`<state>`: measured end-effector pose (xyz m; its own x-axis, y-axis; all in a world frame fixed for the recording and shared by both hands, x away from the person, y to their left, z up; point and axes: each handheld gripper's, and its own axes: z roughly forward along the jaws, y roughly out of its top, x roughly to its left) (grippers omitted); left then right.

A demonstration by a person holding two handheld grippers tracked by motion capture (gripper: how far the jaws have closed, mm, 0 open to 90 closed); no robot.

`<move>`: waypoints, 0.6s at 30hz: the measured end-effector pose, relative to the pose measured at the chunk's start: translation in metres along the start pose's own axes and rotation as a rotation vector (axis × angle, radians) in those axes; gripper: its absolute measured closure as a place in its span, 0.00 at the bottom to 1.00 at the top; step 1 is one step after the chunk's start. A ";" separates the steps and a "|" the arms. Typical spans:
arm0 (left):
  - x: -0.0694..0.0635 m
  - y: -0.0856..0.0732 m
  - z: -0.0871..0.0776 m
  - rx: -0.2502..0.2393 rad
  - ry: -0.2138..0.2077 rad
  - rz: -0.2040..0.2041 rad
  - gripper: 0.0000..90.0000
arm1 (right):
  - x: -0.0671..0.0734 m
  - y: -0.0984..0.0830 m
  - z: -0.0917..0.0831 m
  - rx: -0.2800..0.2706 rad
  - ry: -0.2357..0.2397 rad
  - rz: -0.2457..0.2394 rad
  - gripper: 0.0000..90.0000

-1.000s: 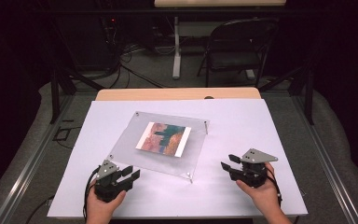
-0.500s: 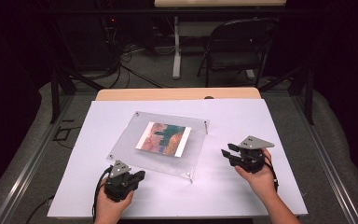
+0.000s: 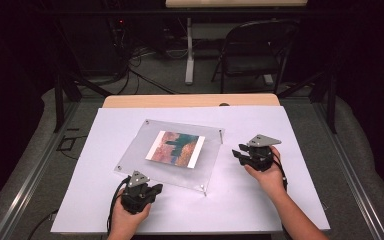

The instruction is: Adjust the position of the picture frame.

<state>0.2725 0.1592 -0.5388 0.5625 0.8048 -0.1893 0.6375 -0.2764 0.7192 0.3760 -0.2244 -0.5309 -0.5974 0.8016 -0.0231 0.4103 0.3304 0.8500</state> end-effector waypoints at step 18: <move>-0.010 0.000 0.008 0.011 -0.009 -0.007 1.00 | -0.009 0.011 0.065 0.030 0.019 -0.027 0.75</move>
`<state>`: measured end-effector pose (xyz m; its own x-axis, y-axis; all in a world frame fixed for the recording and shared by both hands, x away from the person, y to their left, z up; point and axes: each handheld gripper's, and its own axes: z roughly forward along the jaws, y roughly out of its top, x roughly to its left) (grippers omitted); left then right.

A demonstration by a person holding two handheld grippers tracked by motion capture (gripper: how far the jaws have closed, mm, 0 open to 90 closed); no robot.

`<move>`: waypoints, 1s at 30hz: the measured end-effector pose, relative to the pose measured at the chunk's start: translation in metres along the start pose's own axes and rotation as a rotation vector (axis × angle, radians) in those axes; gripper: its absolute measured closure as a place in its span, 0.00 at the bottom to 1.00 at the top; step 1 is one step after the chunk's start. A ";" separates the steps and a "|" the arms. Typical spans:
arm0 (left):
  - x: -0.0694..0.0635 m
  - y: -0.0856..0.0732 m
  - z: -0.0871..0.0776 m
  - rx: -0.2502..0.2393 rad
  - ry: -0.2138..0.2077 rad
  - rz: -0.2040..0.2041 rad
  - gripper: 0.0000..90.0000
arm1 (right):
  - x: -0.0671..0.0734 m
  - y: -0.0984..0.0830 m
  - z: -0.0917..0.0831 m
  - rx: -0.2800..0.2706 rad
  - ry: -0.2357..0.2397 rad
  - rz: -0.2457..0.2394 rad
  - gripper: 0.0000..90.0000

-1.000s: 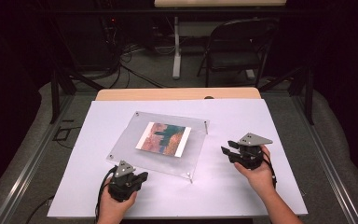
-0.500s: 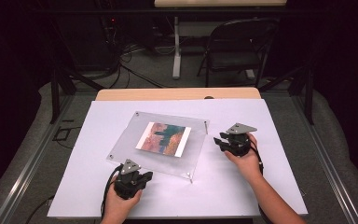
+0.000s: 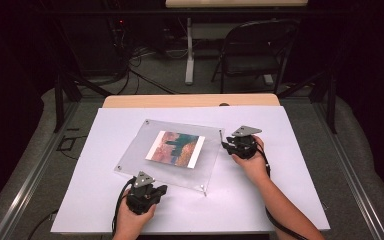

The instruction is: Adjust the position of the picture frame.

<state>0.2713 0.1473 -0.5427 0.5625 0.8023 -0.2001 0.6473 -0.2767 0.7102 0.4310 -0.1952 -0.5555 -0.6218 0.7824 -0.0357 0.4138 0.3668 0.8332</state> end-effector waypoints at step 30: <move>-0.007 0.005 0.009 0.014 -0.008 -0.029 1.00 | -0.004 0.006 0.024 0.014 0.015 -0.004 0.95</move>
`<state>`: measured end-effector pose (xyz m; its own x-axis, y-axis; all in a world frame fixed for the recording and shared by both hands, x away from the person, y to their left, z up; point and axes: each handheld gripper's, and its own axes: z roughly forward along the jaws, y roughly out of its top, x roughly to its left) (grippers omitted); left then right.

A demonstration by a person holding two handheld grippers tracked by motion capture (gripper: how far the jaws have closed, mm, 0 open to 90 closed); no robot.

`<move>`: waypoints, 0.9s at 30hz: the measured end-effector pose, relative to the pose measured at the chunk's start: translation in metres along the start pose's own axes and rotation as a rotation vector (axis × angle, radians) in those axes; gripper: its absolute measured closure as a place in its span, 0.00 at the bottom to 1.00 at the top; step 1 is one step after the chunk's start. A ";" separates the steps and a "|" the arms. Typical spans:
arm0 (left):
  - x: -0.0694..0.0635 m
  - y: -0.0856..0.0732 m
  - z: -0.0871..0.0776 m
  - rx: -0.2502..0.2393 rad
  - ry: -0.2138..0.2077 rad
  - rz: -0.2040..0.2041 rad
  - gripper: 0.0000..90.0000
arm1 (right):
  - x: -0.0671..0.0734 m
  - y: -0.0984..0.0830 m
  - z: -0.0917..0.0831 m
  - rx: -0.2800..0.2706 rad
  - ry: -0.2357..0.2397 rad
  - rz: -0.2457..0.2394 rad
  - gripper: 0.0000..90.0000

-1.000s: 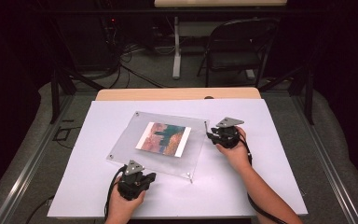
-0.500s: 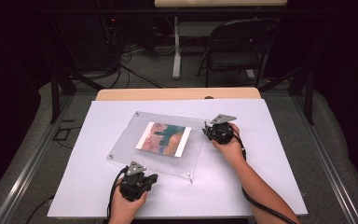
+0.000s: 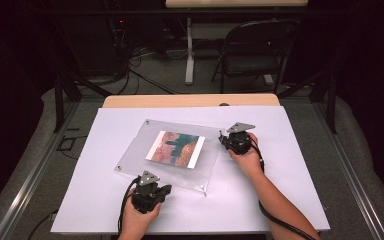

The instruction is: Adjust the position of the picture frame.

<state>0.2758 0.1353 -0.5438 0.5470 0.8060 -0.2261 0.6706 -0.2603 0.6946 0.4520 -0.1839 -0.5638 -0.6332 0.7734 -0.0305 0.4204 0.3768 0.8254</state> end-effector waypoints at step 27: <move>0.016 0.012 0.000 0.046 -0.004 -0.069 1.00 | 0.000 -0.013 -0.029 0.043 -0.017 0.020 0.96</move>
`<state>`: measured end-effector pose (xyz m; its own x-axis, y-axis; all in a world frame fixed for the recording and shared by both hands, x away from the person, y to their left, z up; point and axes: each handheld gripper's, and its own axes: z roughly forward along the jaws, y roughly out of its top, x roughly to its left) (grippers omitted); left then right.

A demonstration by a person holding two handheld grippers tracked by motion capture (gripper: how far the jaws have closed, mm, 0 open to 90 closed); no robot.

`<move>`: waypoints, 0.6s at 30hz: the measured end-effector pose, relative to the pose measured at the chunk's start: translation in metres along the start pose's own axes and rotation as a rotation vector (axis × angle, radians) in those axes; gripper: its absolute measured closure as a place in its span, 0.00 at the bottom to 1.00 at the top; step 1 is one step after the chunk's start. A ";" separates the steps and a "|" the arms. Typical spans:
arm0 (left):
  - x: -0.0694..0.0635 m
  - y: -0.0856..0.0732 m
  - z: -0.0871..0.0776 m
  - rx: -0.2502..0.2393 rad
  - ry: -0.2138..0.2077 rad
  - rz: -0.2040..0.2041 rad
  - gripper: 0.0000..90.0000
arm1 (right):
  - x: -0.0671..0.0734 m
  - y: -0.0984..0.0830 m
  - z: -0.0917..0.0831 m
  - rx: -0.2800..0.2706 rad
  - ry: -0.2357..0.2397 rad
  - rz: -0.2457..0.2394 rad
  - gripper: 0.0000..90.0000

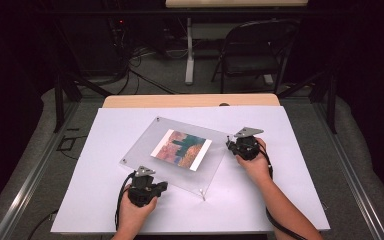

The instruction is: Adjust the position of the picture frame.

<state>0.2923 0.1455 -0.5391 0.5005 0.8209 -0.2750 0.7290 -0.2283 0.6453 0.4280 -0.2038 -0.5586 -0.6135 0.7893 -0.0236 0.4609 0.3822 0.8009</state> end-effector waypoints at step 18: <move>0.027 0.036 0.019 0.007 0.036 -0.033 1.00 | -0.007 -0.014 -0.025 0.019 -0.033 0.055 0.95</move>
<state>0.3411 0.1499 -0.5367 0.4590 0.8463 -0.2703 0.7482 -0.2042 0.6312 0.4098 -0.2266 -0.5553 -0.5653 0.8249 0.0003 0.5061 0.3466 0.7897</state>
